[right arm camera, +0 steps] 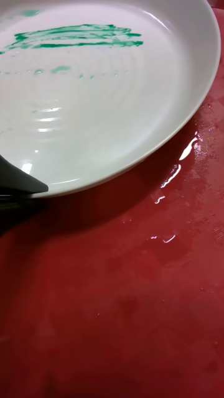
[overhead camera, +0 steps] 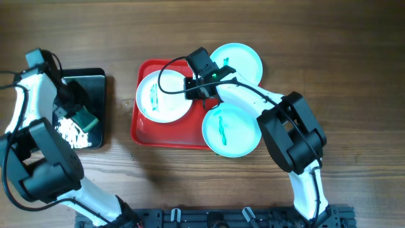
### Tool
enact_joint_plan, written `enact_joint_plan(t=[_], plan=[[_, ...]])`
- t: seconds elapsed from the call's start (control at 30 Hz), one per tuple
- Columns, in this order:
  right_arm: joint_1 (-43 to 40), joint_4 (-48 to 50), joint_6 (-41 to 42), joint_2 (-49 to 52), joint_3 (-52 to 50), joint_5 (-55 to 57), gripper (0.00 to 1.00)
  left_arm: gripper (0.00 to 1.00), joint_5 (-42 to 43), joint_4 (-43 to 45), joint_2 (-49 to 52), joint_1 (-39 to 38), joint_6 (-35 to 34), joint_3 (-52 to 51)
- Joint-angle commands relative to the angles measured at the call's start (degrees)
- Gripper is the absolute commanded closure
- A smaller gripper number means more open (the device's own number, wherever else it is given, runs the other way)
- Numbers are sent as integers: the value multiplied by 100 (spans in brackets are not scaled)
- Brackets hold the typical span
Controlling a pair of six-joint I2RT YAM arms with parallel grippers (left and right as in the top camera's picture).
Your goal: Clean dirty plates on tray and stack at the side
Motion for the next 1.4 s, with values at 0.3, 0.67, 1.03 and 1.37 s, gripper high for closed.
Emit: enact_joint_plan(t=[0.3,0.67,1.03,1.37], plan=[[13,7,-81,129,76,-46,96,58,-619,284,107,39,-339,-444],[13,28,-79,129,76,-46,96,82,-575,1040,105,17,-341,-949],[13,28,-72,129,76,-46,95,55,-551,470,94,-15,-343,-337],[13,28,-63,129,76,-90,96,67,-229,831,96,-13,-365,-776]])
